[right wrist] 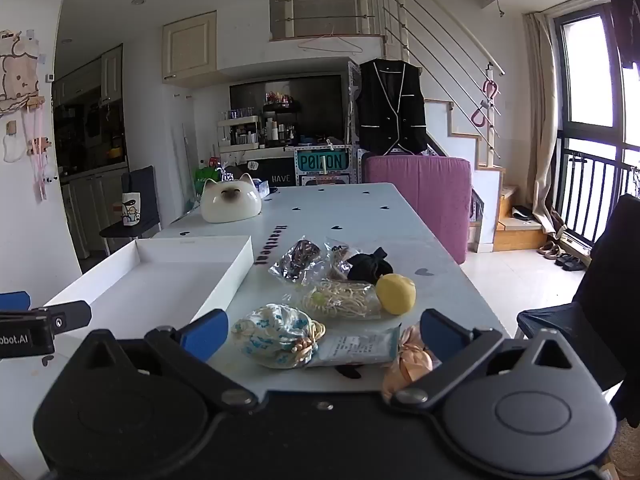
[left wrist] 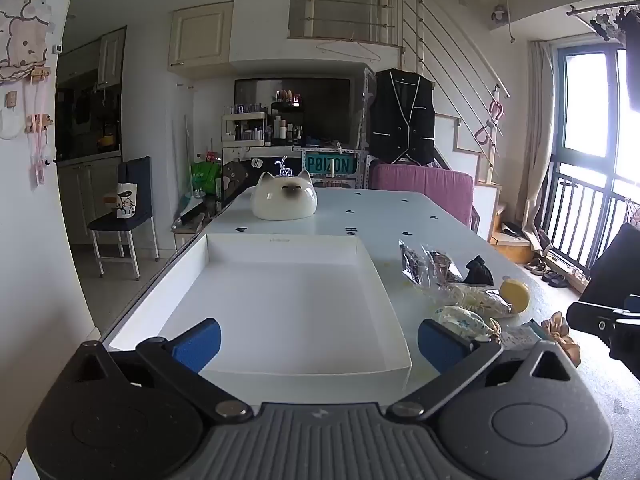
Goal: Organize soft objects
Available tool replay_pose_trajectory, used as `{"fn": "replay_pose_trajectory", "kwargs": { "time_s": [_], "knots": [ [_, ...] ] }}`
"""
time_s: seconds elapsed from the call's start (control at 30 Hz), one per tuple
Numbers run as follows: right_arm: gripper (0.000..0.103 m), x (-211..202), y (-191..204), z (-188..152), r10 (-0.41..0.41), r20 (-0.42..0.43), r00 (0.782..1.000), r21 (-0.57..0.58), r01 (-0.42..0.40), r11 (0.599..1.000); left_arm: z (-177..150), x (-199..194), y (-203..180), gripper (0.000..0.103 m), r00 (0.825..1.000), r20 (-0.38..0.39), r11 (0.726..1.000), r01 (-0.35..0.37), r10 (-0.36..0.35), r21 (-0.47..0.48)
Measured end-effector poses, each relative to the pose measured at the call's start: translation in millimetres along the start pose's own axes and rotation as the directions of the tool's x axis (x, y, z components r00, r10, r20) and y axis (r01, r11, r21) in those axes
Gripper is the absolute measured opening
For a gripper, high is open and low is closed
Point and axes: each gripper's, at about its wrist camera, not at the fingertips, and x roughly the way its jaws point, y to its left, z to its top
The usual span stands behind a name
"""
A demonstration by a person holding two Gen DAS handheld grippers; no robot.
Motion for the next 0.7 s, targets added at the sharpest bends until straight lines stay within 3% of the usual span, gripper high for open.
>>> {"fn": "replay_pose_trajectory", "kwargs": {
  "time_s": [0.7],
  "knots": [
    [0.103, 0.4, 0.0, -0.5, -0.001, -0.002, 1.0, -0.002, 0.0, 1.0, -5.7, -2.1, 2.1, 0.103, 1.0, -0.005, 1.0, -0.005, 0.005, 0.004]
  ]
}}
